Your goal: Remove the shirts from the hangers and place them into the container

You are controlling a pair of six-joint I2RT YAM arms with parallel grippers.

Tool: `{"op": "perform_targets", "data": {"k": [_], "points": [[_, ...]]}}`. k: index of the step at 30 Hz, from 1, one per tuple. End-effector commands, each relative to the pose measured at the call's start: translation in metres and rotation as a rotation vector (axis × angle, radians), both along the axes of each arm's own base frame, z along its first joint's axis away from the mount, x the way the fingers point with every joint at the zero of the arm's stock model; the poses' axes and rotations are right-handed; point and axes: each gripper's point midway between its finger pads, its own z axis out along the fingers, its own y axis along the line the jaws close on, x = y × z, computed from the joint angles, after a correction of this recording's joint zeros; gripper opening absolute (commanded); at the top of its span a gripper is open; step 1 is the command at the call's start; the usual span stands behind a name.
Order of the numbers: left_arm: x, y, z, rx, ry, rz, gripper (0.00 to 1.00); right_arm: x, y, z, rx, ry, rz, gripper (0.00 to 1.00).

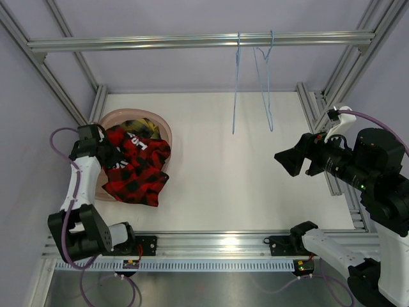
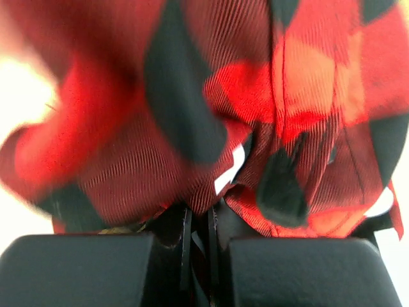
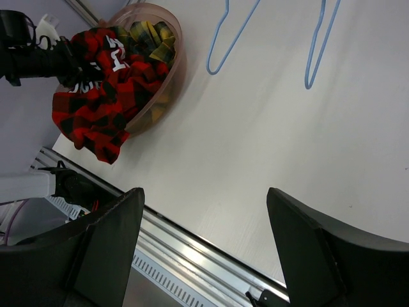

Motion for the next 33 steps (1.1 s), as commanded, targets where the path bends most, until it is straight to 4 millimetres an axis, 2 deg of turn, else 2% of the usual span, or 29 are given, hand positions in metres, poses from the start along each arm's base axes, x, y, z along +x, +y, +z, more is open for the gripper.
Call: {"op": "perform_targets", "data": {"k": [1,3,4,6,8,9,10,11,12,14,15,16,17,18,19,22,23,24,27,28,30,31,33], "points": [[0.006,-0.028,-0.017,-0.175,-0.007,-0.067,0.00,0.003,0.005,0.009,0.005,-0.045,0.034,0.87],[0.003,-0.024,-0.018,-0.150,-0.007,-0.050,0.00,0.004,0.006,0.008,0.005,-0.040,0.035,0.87],[0.001,-0.016,-0.017,-0.104,-0.005,-0.021,0.00,0.004,0.007,0.008,0.004,-0.040,0.038,0.87],[-0.001,-0.005,0.002,-0.026,-0.054,-0.004,0.00,0.005,0.006,0.008,0.004,-0.044,0.037,0.87],[-0.006,0.011,0.031,0.084,-0.115,0.031,0.06,0.004,0.007,0.007,0.004,-0.039,0.038,0.87],[-0.007,0.016,0.042,0.120,-0.137,0.041,0.17,0.005,0.007,0.007,0.004,-0.039,0.038,0.87],[-0.008,0.023,0.055,0.159,-0.165,0.059,0.22,0.006,0.007,0.005,0.003,-0.034,0.040,0.87],[-0.011,0.029,0.081,0.216,-0.223,0.077,0.27,0.006,0.008,0.005,0.005,-0.037,0.043,0.87],[-0.013,0.033,0.096,0.248,-0.260,0.088,0.37,0.006,0.008,0.005,0.005,-0.037,0.043,0.87],[-0.018,0.042,0.130,0.324,-0.341,0.113,0.45,0.007,0.009,0.004,0.005,-0.032,0.047,0.87],[-0.022,0.044,0.144,0.351,-0.373,0.122,0.53,0.006,0.009,0.004,0.006,-0.031,0.048,0.87],[-0.030,0.048,0.163,0.390,-0.420,0.150,0.71,0.006,0.009,0.005,0.006,-0.033,0.047,0.87],[-0.035,0.049,0.174,0.419,-0.442,0.151,0.75,0.005,0.009,0.005,0.005,-0.033,0.047,0.87],[-0.041,0.050,0.193,0.443,-0.487,0.162,0.78,0.006,0.008,0.005,0.005,-0.035,0.043,0.87],[-0.049,0.050,0.208,0.466,-0.526,0.170,0.85,0.006,0.008,0.005,0.004,-0.032,0.043,0.87],[-0.063,0.043,0.228,0.477,-0.553,0.154,0.99,0.008,0.009,0.004,0.002,-0.029,0.043,0.87],[-0.065,0.038,0.229,0.462,-0.558,0.132,0.99,0.008,0.009,0.004,0.002,-0.029,0.043,0.87],[-0.067,0.032,0.230,0.441,-0.564,0.110,0.99,0.010,0.010,0.003,0.001,-0.025,0.043,0.87],[-0.067,-0.006,0.208,0.300,-0.545,-0.059,0.91,0.011,0.011,0.004,0.001,-0.023,0.046,0.87],[-0.068,-0.023,0.189,0.226,-0.506,-0.136,0.86,0.011,0.011,0.004,0.001,-0.023,0.046,0.87],[-0.075,-0.040,0.174,0.160,-0.494,-0.197,0.62,0.011,0.011,0.004,0.001,-0.025,0.044,0.87],[-0.078,-0.054,0.168,0.106,-0.499,-0.258,0.46,0.012,0.011,0.003,0.000,-0.022,0.044,0.88],[-0.088,-0.068,0.151,0.050,-0.495,-0.304,0.00,0.014,0.011,0.000,-0.003,-0.017,0.040,0.87]]}}
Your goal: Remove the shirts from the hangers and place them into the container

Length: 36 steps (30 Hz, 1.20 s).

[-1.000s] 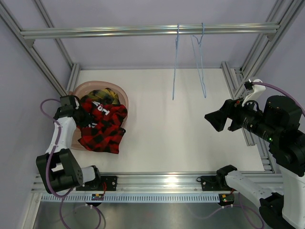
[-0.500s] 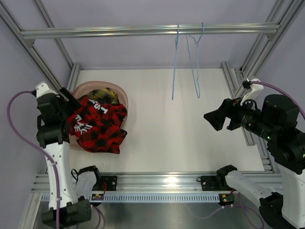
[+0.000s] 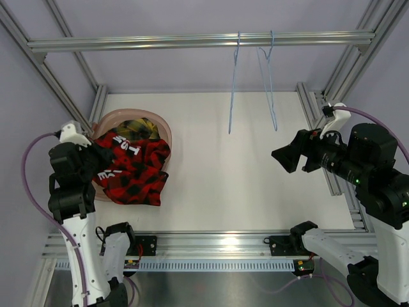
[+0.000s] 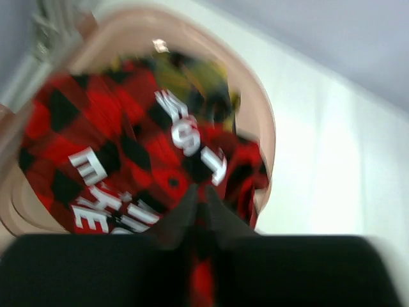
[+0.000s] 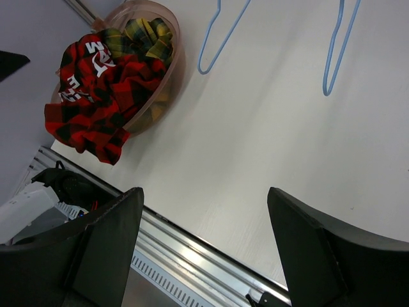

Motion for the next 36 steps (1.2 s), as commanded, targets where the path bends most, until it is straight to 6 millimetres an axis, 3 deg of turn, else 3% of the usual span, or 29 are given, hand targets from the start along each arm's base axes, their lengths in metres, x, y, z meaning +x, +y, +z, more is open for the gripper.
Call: {"op": "perform_targets", "data": {"k": [1,2,4,7,13,18,23,27,31,36], "points": [[-0.022,-0.059,-0.023,-0.147,0.036,-0.288,0.00,0.005,0.007,0.004,0.001,-0.031,0.037,0.88],[-0.025,-0.067,-0.034,-0.186,0.060,-0.321,0.00,0.005,0.007,0.003,0.004,-0.028,0.041,0.87],[-0.036,-0.091,-0.036,-0.267,0.053,-0.444,0.00,0.007,0.009,0.002,0.005,-0.024,0.042,0.88],[-0.049,-0.110,-0.046,-0.344,0.067,-0.529,0.00,0.008,0.010,0.001,0.010,-0.021,0.044,0.88],[-0.058,-0.129,-0.085,-0.472,0.101,-0.618,0.00,0.012,0.011,-0.005,-0.001,-0.010,0.042,0.88],[-0.057,-0.131,-0.114,-0.555,0.175,-0.591,0.00,0.013,0.012,-0.008,-0.004,-0.006,0.047,0.88],[-0.036,-0.125,-0.171,-0.740,0.360,-0.432,0.00,0.007,0.010,-0.003,0.006,-0.023,0.051,0.88],[-0.008,-0.100,-0.192,-0.710,0.351,-0.234,0.00,0.001,0.005,0.000,0.003,-0.032,0.035,0.88],[0.012,-0.092,-0.204,-0.777,0.373,-0.141,0.00,-0.002,0.003,0.000,0.001,-0.031,0.029,0.88],[0.036,-0.089,-0.189,-0.816,0.289,-0.143,0.00,-0.005,0.001,-0.002,0.000,-0.030,0.026,0.88]]}}
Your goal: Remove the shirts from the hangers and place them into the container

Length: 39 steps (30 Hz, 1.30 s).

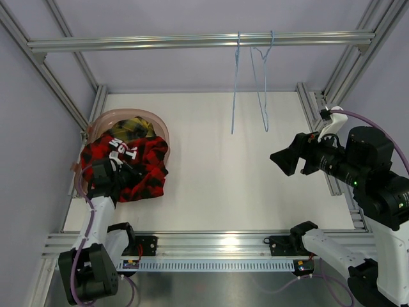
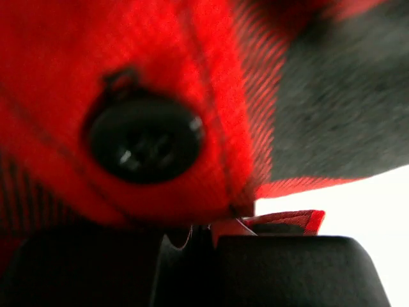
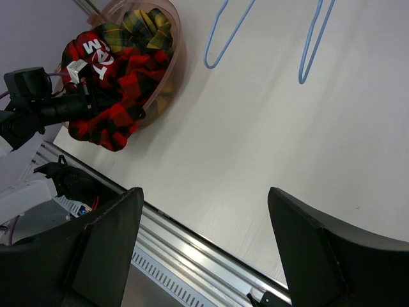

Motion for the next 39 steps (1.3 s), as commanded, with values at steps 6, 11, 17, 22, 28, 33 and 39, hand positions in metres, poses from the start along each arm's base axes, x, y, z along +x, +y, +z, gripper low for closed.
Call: {"op": "perform_targets", "data": {"k": [6,11,17,22,28,33,39], "points": [[0.042,0.036,0.002,0.129,0.025,0.145,0.00,-0.004,-0.002,0.011,0.000,-0.043,0.010,0.88],[0.034,0.076,-0.007,0.359,0.156,0.248,0.00,-0.003,-0.001,0.011,-0.001,-0.041,0.013,0.88],[0.023,0.096,-0.025,0.456,0.215,0.316,0.00,0.000,0.002,0.007,0.001,-0.029,0.017,0.88],[0.041,0.083,-0.005,0.437,0.099,0.197,0.00,0.004,0.002,0.004,-0.012,-0.021,0.014,0.94],[0.055,0.092,0.124,0.561,-0.299,0.252,0.23,0.008,0.006,-0.002,-0.015,0.004,0.030,0.99],[0.036,0.089,0.225,0.647,-0.546,0.272,0.62,0.015,0.009,-0.013,-0.028,0.049,0.022,1.00],[-0.001,0.038,0.296,0.536,-0.879,0.128,0.99,0.018,0.007,-0.017,-0.037,0.056,0.006,0.99]]}}
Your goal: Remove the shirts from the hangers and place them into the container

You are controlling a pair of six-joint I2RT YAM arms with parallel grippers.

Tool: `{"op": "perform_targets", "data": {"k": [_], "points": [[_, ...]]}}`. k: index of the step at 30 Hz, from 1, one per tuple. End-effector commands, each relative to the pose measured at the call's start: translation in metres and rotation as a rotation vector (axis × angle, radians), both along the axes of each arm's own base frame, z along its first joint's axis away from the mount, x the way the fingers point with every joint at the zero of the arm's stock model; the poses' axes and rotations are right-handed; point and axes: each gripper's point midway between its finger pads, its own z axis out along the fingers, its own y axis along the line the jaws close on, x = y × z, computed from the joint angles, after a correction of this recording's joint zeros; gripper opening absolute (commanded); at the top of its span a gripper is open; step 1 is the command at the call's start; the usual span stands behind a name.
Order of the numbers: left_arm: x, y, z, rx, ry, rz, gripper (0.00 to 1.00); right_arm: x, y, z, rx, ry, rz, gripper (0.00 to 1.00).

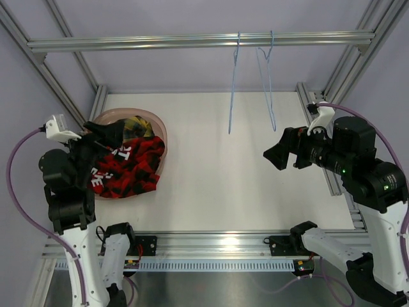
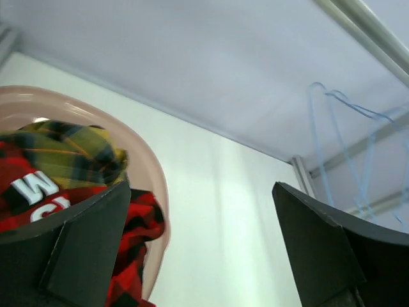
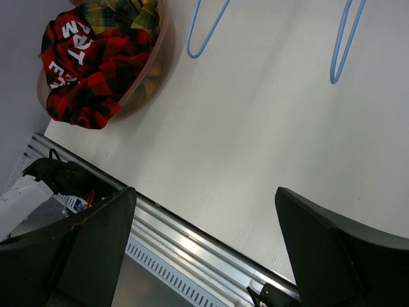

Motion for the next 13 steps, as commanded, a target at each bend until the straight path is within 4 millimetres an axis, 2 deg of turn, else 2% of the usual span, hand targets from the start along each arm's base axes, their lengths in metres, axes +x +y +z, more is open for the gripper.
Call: {"op": "perform_targets", "data": {"k": [1,3,6,8,13], "points": [[-0.019,-0.039,0.017,0.000,-0.105,-0.220,0.99,0.001,0.000,0.003,-0.003,-0.025,0.009,0.99],[-0.024,-0.061,0.014,-0.010,-0.119,-0.366,0.99,0.001,0.000,0.005,0.002,-0.034,0.007,0.99],[-0.026,-0.074,0.000,0.024,-0.055,-0.471,0.99,0.001,0.001,0.006,0.010,-0.042,0.011,1.00],[-0.027,-0.073,-0.017,0.032,0.032,-0.462,0.99,0.001,0.003,0.005,0.016,-0.042,0.021,1.00],[-0.031,-0.062,-0.028,0.096,0.068,-0.398,0.99,-0.002,0.001,0.007,0.041,-0.072,0.007,1.00]]}}
